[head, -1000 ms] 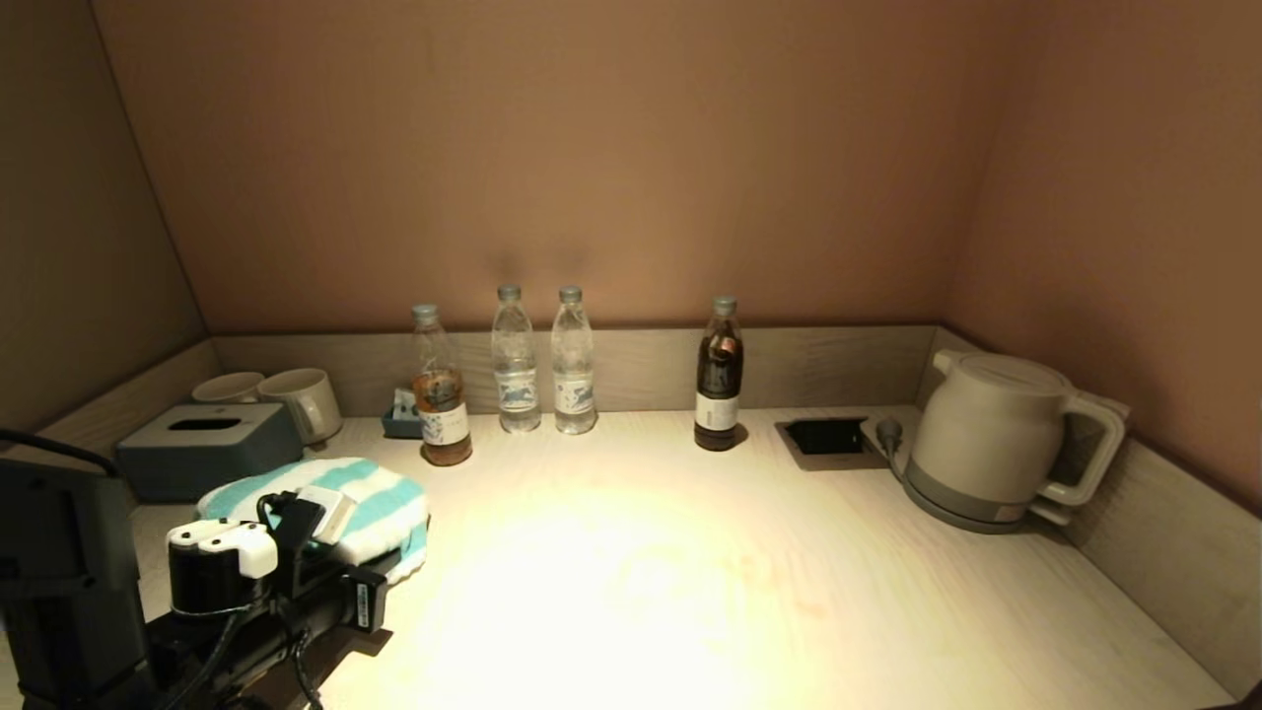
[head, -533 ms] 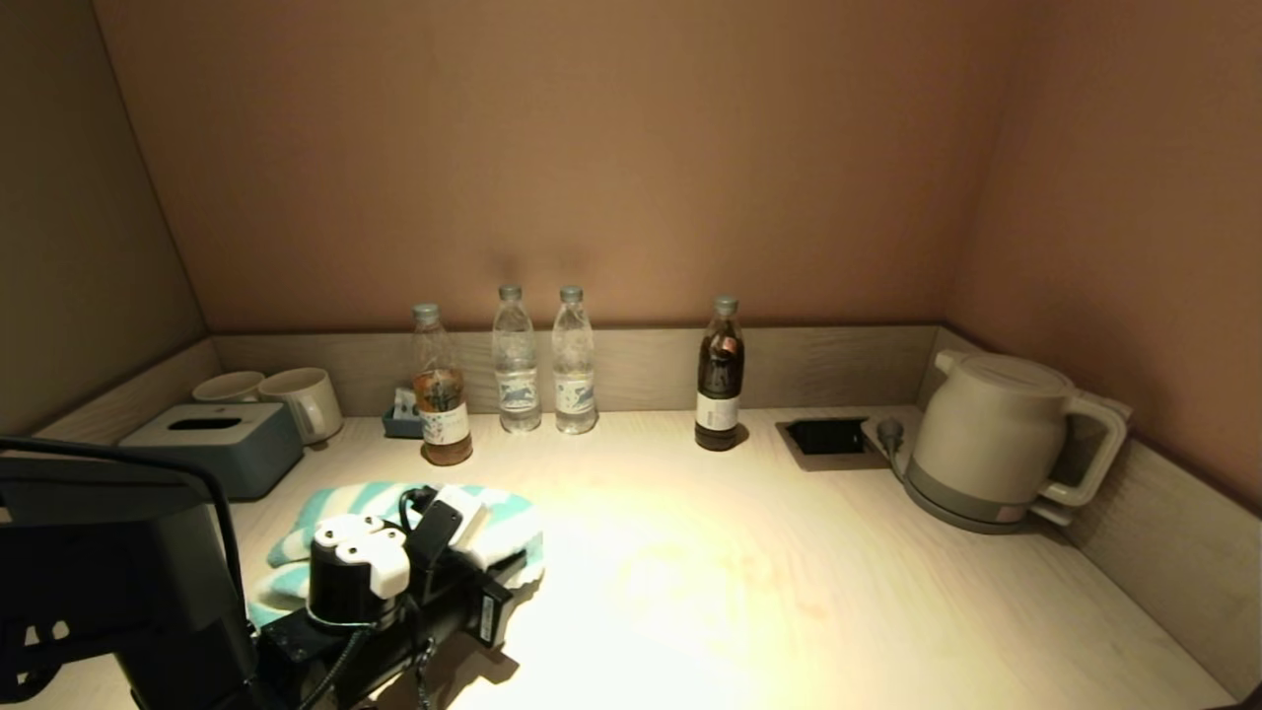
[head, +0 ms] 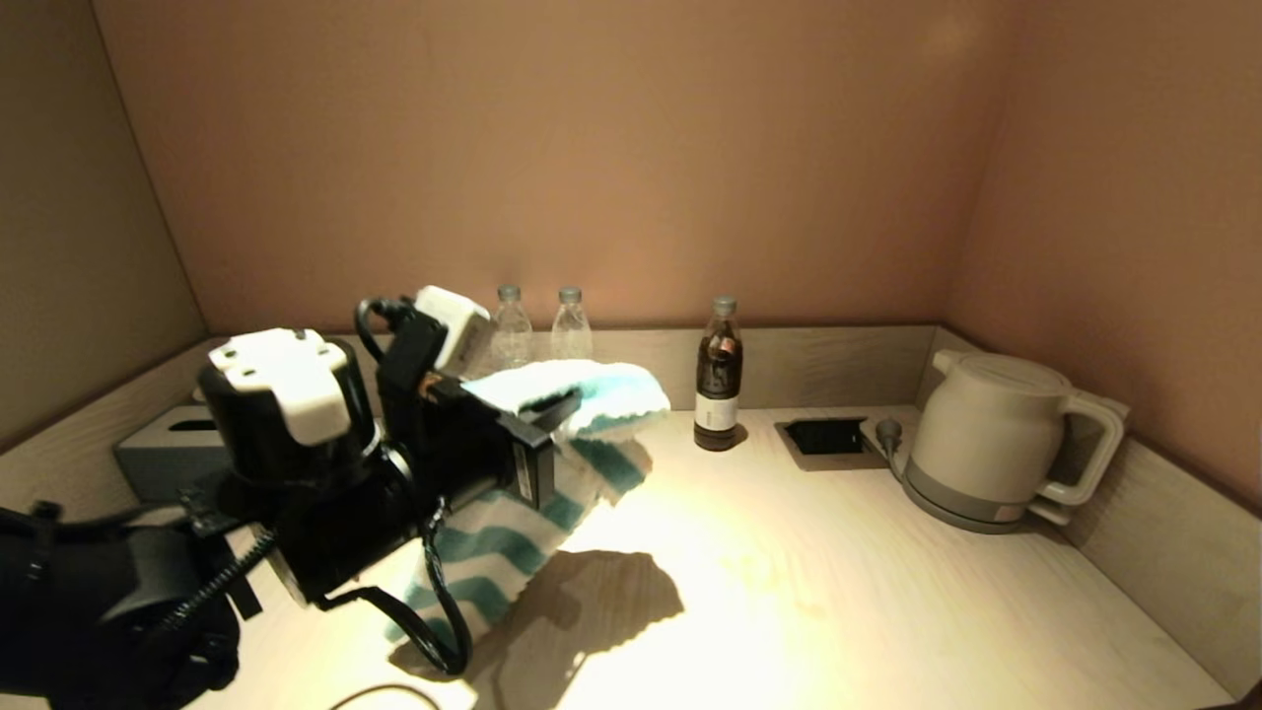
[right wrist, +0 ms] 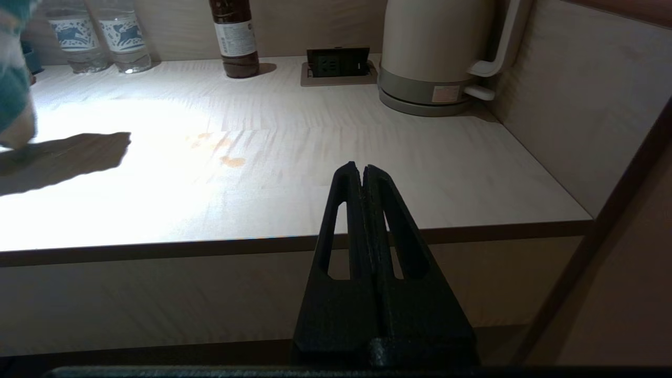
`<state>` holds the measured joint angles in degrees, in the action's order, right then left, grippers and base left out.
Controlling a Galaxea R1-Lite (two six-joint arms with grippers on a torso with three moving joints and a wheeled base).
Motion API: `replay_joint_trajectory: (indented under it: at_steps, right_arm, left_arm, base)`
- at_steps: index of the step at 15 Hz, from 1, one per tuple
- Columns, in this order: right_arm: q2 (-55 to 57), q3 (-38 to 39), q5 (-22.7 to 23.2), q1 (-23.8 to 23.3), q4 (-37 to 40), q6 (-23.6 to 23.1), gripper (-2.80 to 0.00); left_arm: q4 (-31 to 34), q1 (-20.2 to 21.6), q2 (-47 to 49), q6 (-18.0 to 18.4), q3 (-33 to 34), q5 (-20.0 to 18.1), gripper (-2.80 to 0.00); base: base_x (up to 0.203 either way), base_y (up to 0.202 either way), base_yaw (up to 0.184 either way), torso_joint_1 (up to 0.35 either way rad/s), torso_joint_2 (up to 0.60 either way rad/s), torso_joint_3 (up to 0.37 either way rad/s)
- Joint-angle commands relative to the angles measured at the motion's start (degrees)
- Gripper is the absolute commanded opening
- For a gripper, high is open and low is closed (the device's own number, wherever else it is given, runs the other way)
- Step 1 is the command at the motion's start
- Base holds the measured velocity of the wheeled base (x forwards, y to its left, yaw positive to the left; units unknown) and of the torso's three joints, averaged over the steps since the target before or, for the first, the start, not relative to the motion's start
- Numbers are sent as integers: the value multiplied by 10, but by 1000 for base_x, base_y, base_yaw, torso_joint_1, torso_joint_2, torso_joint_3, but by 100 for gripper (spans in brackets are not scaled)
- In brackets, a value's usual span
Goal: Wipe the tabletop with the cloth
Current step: Sweep the stains on the table
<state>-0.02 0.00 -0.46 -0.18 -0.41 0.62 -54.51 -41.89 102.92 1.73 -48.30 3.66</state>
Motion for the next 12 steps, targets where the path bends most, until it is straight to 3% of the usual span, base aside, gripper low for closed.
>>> replay_joint_trajectory:
  at_steps: [1, 3, 5, 7, 9, 12]
  right_arm:
    - [0, 0, 0, 0, 0, 0, -280]
    - [0, 0, 0, 0, 0, 0, -280]
    - [0, 0, 0, 0, 0, 0, -280]
    - [0, 0, 0, 0, 0, 0, -280]
    - [0, 0, 0, 0, 0, 0, -280]
    - [0, 0, 0, 0, 0, 0, -280]
  left_arm:
    - [73, -1, -92, -4, -80, 1, -280]
    - [131, 7, -124, -10, -168, 5, -280]
    - [172, 27, -138, -32, -199, 9, -280]
    - [176, 30, -128, -67, -167, 8, -280]
    - [166, 30, -96, -90, -87, 8, -280]
    - [44, 30, -12, -105, 1, 9, -280]
  base:
    - [0, 0, 0, 0, 0, 0]
    - [0, 0, 0, 0, 0, 0]
    - [0, 0, 0, 0, 0, 0]
    - [0, 0, 0, 0, 0, 0]
    - [0, 0, 0, 0, 0, 0]
    - [0, 0, 0, 0, 0, 0]
